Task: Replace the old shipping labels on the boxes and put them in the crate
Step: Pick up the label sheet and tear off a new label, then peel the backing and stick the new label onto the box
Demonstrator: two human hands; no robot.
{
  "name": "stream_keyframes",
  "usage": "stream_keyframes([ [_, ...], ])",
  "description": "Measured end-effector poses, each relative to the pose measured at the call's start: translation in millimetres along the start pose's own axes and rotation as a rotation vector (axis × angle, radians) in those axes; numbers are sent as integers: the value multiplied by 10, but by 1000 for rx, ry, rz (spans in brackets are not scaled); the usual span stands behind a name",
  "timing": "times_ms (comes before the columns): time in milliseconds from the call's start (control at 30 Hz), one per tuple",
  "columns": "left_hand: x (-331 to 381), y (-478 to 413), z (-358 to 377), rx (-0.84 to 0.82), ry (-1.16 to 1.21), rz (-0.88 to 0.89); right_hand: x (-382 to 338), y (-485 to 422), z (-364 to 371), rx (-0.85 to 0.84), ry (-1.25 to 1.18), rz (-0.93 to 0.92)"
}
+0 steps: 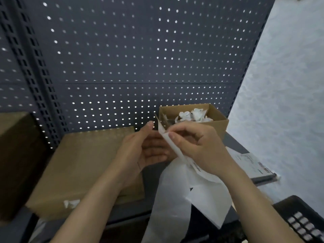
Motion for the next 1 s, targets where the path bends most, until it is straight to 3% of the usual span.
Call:
stream_keyframes([
  [233,26,170,-618,212,-49,107,98,-331,656,-314,-40,-68],
  [533,-3,260,-1316,434,-177,166,193,-627,1258,-462,-119,-68],
  [633,10,296,-1489,469,-231,157,250,-729,1349,-398,-145,-27],
  [733,25,330,-1625,459,-284,142,362,-837,1348,-143,-110,-12],
  [800,29,356,-1708,453,-282,137,486,-884,1330,-1,-127,128],
  [900,22,374,-1798,422,-255,134,648,-894,1397,-20,-246,388],
  [1000,-13,358,-1862,389,-245,98,665,-862,1500,-56,-458,510],
])
Point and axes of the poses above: each hand's wrist, its own y-axis away from the middle knuckle, its own z-axis out of the palm, x = y × z, the point moved 4 cm from there along -y, towards the middle knuckle, and after that the axes turned 11 degrees about -y, right-handed, at the moved point
